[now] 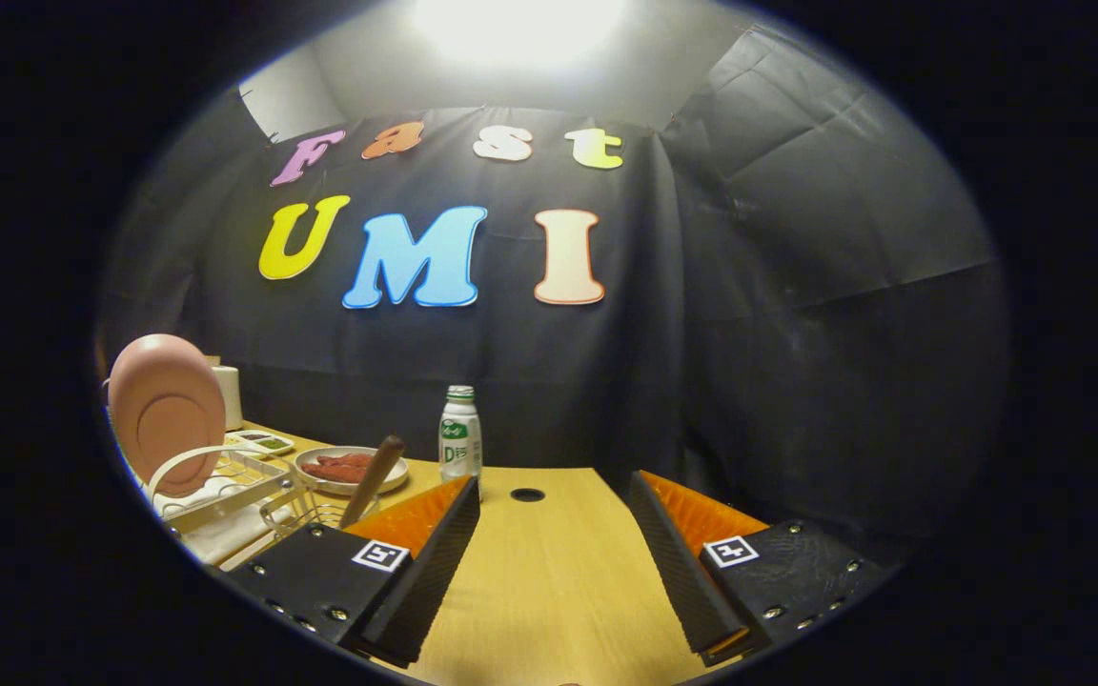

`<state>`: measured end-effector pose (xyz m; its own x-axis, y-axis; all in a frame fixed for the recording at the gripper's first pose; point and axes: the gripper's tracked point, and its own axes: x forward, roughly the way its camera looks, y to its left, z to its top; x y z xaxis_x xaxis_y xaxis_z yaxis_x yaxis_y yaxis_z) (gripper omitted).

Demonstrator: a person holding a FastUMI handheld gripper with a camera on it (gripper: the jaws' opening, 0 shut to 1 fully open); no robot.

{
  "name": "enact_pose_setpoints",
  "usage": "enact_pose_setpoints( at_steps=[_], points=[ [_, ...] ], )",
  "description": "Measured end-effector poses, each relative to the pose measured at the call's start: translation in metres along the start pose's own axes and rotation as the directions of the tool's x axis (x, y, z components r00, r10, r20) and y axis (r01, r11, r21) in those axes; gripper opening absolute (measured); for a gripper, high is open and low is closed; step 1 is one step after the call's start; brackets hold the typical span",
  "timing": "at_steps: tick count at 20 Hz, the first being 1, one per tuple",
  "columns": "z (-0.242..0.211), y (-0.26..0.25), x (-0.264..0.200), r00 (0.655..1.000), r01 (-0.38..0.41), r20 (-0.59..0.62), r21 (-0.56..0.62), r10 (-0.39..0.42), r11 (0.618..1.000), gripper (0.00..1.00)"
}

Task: Take the plate from the dish rack, then take the spoon from the basket and place it into the plate.

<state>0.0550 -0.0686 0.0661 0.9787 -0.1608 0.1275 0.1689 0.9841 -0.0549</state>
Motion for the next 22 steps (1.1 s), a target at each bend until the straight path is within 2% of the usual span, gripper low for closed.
enact_pose_setpoints(
  at_steps=[4, 8, 15, 22],
  points=[
    [0.032, -0.031, -0.036, 0.999, 0.038, -0.024, -0.018, -0.039, 0.999, 0.97],
    [0.068, -0.023, -0.085, 0.999, 0.019, -0.043, -0.006, -0.019, 1.000, 0.97],
    [0.125, 0.041, -0.134, 0.995, -0.094, -0.035, 0.062, 0.096, 0.994, 0.97],
    [0.163, 0.113, -0.124, 0.971, -0.223, -0.054, 0.160, 0.234, 0.962, 0.97]
  ],
)
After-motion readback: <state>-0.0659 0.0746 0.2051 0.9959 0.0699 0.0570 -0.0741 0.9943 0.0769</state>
